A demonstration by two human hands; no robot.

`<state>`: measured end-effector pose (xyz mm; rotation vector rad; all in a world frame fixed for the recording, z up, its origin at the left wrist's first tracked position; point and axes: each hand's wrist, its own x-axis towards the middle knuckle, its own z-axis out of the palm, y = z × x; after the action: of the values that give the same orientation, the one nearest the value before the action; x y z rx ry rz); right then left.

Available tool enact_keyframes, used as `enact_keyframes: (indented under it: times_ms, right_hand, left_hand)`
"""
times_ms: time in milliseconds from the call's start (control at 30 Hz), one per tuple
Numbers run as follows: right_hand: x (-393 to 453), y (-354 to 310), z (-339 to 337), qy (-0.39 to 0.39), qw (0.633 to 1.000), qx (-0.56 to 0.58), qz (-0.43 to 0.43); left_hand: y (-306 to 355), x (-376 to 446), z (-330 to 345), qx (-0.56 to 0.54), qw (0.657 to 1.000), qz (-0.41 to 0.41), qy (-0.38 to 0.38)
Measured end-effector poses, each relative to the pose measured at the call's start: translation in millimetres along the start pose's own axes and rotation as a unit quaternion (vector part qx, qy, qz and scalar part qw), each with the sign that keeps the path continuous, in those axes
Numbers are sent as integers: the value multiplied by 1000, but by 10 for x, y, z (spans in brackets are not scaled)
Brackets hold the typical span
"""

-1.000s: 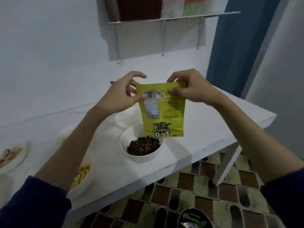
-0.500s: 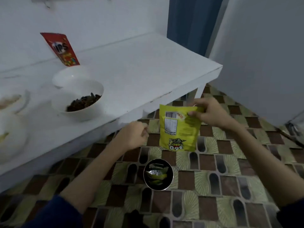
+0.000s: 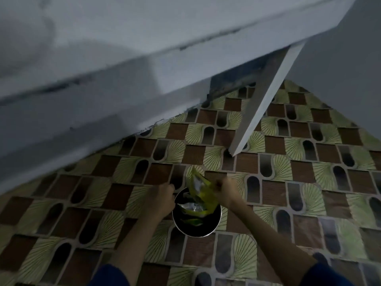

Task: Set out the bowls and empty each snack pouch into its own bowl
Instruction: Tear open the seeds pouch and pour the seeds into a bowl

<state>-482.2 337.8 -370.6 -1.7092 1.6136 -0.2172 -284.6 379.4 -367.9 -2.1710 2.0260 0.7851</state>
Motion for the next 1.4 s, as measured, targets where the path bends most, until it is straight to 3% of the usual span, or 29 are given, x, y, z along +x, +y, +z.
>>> enact_keyframes:
  times_ms: [167, 300, 400, 600, 767, 933, 1100, 1233, 1400]
  right_hand:
    - [269, 380, 801, -70, 991, -90, -65]
    - [316, 856, 1450, -138, 967, -196, -87]
    - [346, 1163, 1760, -145, 968, -195, -71]
    - [767, 1411, 1960, -72, 977, -197, -42]
    - [725, 1514, 2268, -168, 971, -161, -50]
    - [628, 1455, 2031, -208, 965, -152, -49]
    - [891, 1401, 1862, -164, 971, -176, 1]
    - [967, 1415, 1924, -190, 964, -182, 34]
    - [895, 1152, 1809, -138, 975, -173, 9]
  left_hand:
    - [-507, 598, 1178, -38, 999, 0, -4]
    - [-559, 591, 1492, -25, 999, -18, -36]
    - [-651, 596, 1642, -7, 999, -21, -32]
    - [-836, 798, 1818, -40, 999, -6, 0]
    - [-837, 922, 2002, -5, 1000, 7, 7]
    - [-879, 832, 2086, -10, 1000, 16, 1]
    - [-828, 872, 2036, -8, 1000, 25, 12]
    - [-748, 960, 2081, 14, 999, 35, -14]
    - [-626, 931, 1909, 39, 997, 34, -54]
